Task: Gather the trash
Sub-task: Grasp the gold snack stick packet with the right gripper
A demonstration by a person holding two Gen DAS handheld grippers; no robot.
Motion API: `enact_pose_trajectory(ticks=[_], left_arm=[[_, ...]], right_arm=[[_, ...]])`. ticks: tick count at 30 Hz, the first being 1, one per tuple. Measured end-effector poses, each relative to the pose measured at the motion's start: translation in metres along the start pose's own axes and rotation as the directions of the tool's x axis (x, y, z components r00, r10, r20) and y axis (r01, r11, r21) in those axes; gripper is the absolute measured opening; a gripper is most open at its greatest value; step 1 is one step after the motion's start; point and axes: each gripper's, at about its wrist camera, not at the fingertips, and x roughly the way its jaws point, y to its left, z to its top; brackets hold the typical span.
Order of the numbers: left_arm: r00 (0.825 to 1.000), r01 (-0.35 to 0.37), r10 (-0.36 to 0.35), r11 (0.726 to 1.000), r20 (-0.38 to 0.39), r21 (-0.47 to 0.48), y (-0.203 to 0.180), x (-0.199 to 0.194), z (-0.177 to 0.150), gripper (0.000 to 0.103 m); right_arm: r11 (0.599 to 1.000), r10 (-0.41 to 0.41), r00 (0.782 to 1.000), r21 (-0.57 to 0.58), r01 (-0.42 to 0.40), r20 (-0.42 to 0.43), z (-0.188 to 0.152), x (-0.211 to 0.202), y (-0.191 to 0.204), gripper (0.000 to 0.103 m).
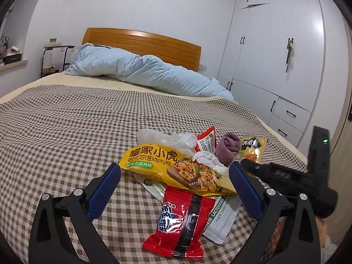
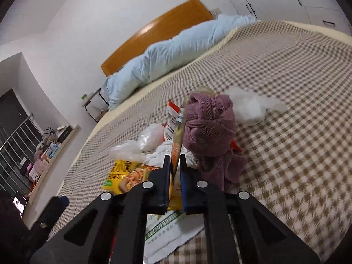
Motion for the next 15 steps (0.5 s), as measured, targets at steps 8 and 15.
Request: enact_pose_trajectory(ticks=[8, 15], left_arm=[[1.000, -0.015, 0.015, 1.000, -0.010, 0.008, 0.000, -0.002, -0.003, 0.096], [0.995, -0.020, 0.021, 1.000, -0.094, 0.015, -0.004, 0.006, -0.009, 0.096]], right_arm=[[0.999, -0.017, 0.996, -0.035, 0.020, 0.083, 0.008, -0.029, 0.000, 0.007], [0.992, -0.066, 0.977, -0.096, 0.086, 0.201, 0.012, -0.064, 0.001, 0.007]])
